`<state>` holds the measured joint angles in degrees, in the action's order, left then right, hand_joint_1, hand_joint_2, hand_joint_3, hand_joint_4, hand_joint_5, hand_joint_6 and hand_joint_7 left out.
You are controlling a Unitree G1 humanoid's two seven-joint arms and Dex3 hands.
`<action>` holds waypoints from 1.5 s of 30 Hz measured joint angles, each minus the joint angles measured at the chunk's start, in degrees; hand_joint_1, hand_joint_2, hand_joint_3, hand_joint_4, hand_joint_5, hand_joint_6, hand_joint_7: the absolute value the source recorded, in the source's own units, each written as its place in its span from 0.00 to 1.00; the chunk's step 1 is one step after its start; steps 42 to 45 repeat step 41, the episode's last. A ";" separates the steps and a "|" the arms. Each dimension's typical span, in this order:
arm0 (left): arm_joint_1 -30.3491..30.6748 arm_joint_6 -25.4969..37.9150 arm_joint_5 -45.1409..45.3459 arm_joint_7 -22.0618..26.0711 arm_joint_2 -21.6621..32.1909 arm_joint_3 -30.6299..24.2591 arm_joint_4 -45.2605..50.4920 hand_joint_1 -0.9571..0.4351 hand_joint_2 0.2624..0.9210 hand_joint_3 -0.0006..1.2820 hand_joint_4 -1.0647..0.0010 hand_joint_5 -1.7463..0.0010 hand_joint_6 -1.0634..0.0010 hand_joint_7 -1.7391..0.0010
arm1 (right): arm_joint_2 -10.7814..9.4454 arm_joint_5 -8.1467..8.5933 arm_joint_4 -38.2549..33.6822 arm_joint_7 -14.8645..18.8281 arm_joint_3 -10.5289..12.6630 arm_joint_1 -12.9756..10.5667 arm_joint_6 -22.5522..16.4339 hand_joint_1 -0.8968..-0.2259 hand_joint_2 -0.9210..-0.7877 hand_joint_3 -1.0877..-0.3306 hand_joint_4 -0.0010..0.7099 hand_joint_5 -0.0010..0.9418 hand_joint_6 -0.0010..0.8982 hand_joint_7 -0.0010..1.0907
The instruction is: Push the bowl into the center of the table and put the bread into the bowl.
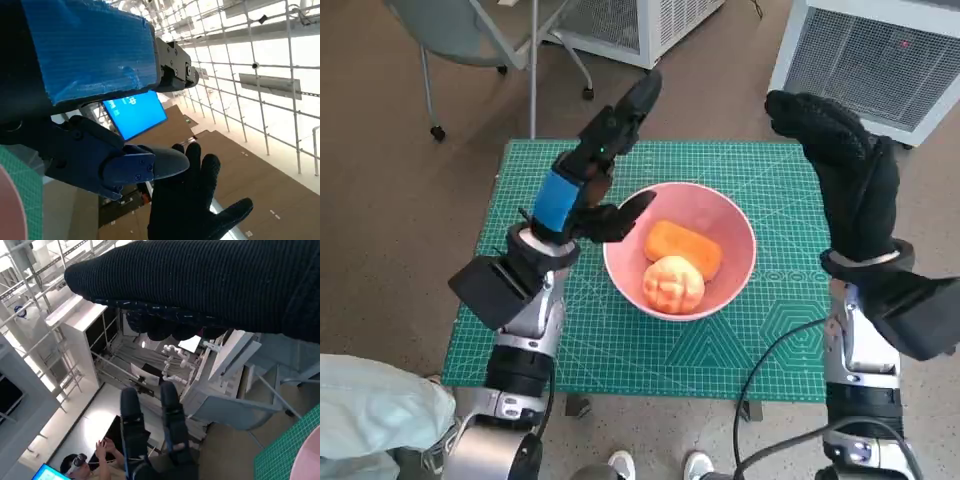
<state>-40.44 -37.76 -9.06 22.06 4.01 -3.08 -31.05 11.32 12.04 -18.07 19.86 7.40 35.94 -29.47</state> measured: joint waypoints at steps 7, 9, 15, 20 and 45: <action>0.48 -0.08 0.84 -1.18 0.12 0.01 0.07 0.21 1.00 0.42 0.88 1.00 0.78 0.98 | 0.00 0.00 -0.83 0.01 0.00 0.38 -0.40 0.32 0.00 0.43 0.21 0.00 0.00 0.42; 0.68 -0.27 1.67 -1.78 0.19 0.03 0.14 0.21 1.00 0.42 0.88 1.00 0.78 0.98 | -0.01 0.00 -1.07 0.01 0.00 0.57 -0.49 0.32 0.00 0.43 0.21 0.00 0.00 0.42; 1.56 -0.69 3.54 -3.56 0.24 0.12 0.18 0.22 1.00 0.42 0.88 1.00 0.79 0.99 | -0.02 -0.01 -2.02 0.00 0.00 1.15 -1.07 0.31 0.00 0.43 0.21 0.00 0.00 0.42; 2.05 -0.78 4.74 -4.78 0.42 0.14 0.18 0.22 1.00 0.42 0.88 1.00 0.79 0.99 | -0.14 -0.07 -2.72 -0.01 -0.04 1.17 -1.38 0.30 0.00 0.44 0.21 0.00 0.00 0.43; 3.30 -0.90 4.79 -5.49 1.53 0.11 0.18 0.22 1.00 0.41 0.88 1.00 0.80 0.98 | -1.14 -1.19 -4.34 -1.15 -0.40 1.19 -1.50 0.28 0.00 0.44 0.21 0.00 0.00 0.43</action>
